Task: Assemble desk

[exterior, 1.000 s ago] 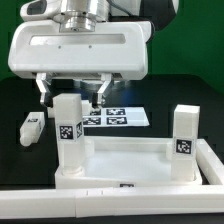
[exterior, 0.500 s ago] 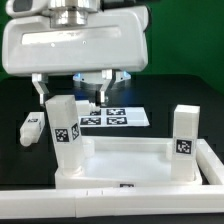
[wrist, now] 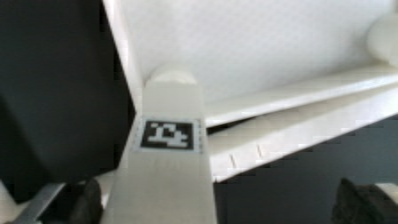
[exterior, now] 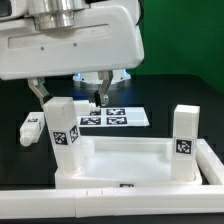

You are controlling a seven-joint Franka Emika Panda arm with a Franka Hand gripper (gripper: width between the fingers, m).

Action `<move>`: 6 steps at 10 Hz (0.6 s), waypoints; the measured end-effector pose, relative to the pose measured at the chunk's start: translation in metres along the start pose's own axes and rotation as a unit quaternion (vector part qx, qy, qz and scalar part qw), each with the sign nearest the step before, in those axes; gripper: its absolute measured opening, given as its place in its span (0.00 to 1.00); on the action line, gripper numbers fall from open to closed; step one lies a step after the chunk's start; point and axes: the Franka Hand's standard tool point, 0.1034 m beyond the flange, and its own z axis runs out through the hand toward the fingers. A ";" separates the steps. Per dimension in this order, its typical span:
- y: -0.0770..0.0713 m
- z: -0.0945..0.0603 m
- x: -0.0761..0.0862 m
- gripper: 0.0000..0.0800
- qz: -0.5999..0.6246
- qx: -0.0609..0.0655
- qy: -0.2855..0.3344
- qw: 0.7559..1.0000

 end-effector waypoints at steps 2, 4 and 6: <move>0.000 0.002 0.000 0.81 -0.001 -0.001 0.001 1.000; 0.000 0.002 0.000 0.70 -0.001 -0.001 0.001 1.000; 0.000 0.002 0.000 0.31 -0.001 -0.001 0.001 1.000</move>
Offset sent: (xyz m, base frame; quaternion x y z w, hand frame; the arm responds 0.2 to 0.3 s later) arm 0.0000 0.0000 0.0000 0.0000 0.0000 0.0000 1.0000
